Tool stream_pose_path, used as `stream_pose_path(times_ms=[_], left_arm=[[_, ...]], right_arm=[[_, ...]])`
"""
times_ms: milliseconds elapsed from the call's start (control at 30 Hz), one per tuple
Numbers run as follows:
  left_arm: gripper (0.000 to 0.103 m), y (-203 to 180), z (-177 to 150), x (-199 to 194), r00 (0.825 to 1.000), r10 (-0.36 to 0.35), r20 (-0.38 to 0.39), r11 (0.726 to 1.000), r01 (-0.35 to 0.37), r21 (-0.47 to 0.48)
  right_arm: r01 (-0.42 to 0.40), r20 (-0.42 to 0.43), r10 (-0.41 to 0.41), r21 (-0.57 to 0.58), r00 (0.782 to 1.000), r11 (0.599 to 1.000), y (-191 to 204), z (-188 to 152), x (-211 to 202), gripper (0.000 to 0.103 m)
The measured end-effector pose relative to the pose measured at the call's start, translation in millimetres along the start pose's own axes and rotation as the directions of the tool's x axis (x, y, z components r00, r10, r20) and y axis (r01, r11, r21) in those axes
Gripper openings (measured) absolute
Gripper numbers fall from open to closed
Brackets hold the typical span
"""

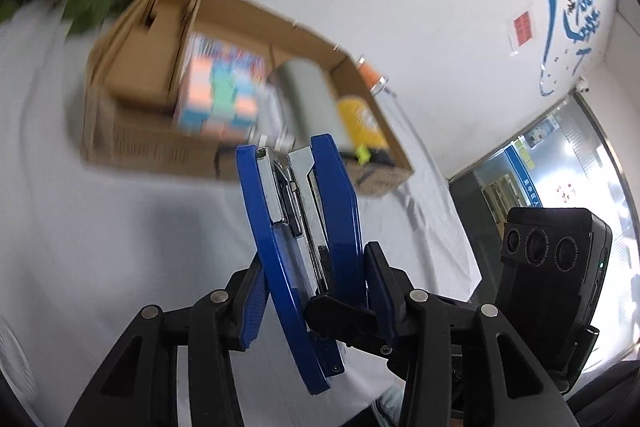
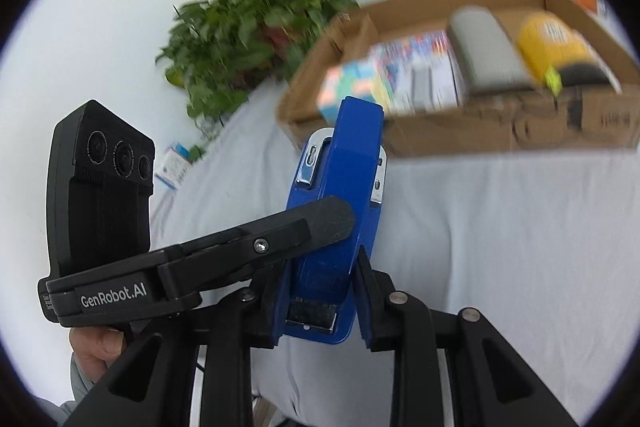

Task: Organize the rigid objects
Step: 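Lower the blue stapler upright into the box beside the cube and release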

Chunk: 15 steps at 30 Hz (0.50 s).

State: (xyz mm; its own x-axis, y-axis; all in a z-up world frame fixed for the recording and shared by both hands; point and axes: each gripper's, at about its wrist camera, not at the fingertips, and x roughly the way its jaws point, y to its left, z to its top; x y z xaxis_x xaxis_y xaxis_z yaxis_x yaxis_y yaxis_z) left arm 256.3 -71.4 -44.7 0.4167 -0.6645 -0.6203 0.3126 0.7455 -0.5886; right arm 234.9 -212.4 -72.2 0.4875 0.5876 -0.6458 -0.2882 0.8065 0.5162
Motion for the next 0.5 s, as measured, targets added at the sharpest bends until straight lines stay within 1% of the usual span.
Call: stream_pose_path(times_ms=[33,167,200,233,267,300,333,400,500], left_arm=[[0.043,-4.5,16.2,-3.7,1.0,-0.001,0.015,1.0,0.0,0.021],[0.043,-15.6,82.9,-22.3,0.998,-0.014,0.058,0.996,0.009,0.085],[0.043,-18.0,105.4,-24.0,0.998,-0.009,0.066,0.995,0.002,0.104],[0.043,-17.1,118.6,-31.3,0.998,-0.003,0.069,0.993,-0.005,0.116],[0.043,-16.0,139.1,-31.0,0.998,0.004,0.067,0.992,-0.013,0.127],[0.043,-12.7,155.3,-28.3,0.998,0.008,0.061,0.992,-0.016,0.128],[0.043,-9.9,168.8,-24.4,0.998,0.011,0.054,0.992,-0.017,0.122],[0.043,6.1,199.4,-9.5,1.0,0.014,0.027,0.995,-0.016,0.097],[0.043,38.6,226.2,15.4,1.0,0.01,-0.027,0.999,-0.009,0.041]], right_arm=[[0.0,0.016,0.0,-0.008,1.0,1.0,3.1,10.7,-1.1,0.026],[0.015,0.099,-0.01,-0.055,0.995,0.998,19.3,73.2,-3.7,0.026],[0.017,0.112,-0.01,-0.06,0.994,0.998,21.0,86.1,-2.8,0.026],[0.019,0.123,-0.011,-0.063,0.992,0.998,23.0,101.9,-0.8,0.026],[0.021,0.13,-0.013,-0.06,0.991,0.998,23.4,118.3,3.0,0.026],[0.022,0.129,-0.015,-0.055,0.992,0.998,22.1,134.7,9.0,0.026],[0.02,0.125,-0.014,-0.049,0.992,0.999,19.9,143.1,13.3,0.026],[0.02,0.102,-0.016,-0.032,0.995,0.999,9.9,166.4,28.2,0.026],[0.028,0.045,-0.028,0.005,0.999,1.0,-8.0,188.6,60.1,0.026]])
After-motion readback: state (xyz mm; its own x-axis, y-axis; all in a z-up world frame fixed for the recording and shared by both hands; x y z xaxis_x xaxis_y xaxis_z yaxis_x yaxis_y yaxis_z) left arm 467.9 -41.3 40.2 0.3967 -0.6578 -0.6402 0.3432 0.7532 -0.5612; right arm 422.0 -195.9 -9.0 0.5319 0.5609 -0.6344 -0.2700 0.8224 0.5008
